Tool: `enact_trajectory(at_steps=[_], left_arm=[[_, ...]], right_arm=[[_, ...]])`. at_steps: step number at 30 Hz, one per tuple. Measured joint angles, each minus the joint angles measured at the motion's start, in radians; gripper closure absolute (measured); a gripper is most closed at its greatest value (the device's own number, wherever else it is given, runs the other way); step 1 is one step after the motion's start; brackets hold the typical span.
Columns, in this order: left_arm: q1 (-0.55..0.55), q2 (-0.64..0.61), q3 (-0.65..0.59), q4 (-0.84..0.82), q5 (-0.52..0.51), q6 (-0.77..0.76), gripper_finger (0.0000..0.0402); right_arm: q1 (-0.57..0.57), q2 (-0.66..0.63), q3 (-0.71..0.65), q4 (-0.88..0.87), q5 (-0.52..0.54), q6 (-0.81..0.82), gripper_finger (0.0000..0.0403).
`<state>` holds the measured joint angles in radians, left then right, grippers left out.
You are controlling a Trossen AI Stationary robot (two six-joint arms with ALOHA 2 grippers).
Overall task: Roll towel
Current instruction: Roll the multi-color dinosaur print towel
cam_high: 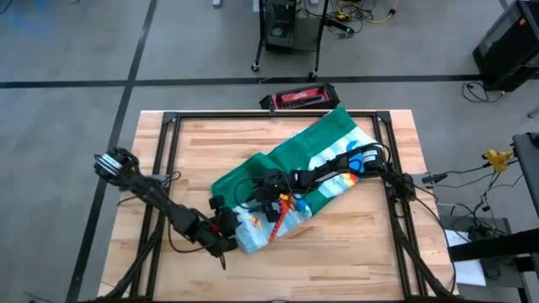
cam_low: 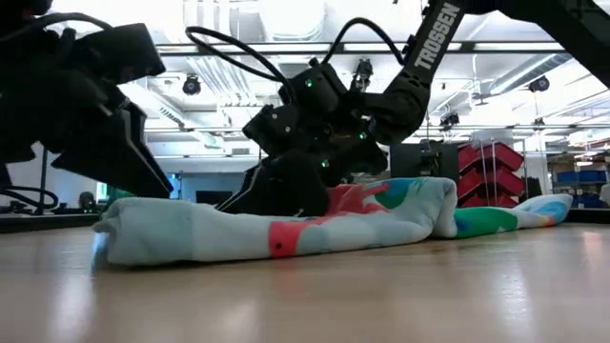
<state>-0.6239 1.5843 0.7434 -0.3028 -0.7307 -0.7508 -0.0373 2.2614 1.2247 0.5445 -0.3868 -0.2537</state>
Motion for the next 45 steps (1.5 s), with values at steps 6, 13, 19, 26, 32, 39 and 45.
enact_trajectory(at_steps=[6, 13, 19, 26, 32, 39, 45], left_arm=[[0.000, -0.031, -0.045, -0.101, -0.081, -0.145, 0.0261], [0.022, 0.003, -0.182, 0.141, -0.067, -0.194, 0.0242], [0.023, 0.016, -0.202, 0.163, -0.062, -0.208, 0.0243], [0.023, 0.016, -0.200, 0.161, -0.060, -0.184, 0.0251], [0.023, -0.002, -0.200, 0.137, -0.050, -0.174, 0.0240], [0.002, -0.117, -0.124, -0.060, -0.021, -0.171, 0.0238], [-0.118, -0.152, -0.019, -0.118, 0.040, -0.224, 0.0249]], right_arm=[[-0.009, 0.012, 0.000, 0.000, -0.043, 0.007, 0.0242], [-0.013, -0.003, -0.002, -0.011, -0.042, -0.002, 0.0234], [0.012, -0.055, -0.007, -0.025, -0.032, -0.012, 0.0222], [0.013, 0.007, 0.125, -0.027, -0.169, -0.005, 0.0211], [0.000, 0.081, 0.211, -0.104, -0.171, -0.045, 0.0208], [-0.001, 0.094, 0.212, -0.139, -0.179, -0.054, 0.0208], [-0.001, 0.102, 0.212, -0.141, -0.176, -0.054, 0.0208]])
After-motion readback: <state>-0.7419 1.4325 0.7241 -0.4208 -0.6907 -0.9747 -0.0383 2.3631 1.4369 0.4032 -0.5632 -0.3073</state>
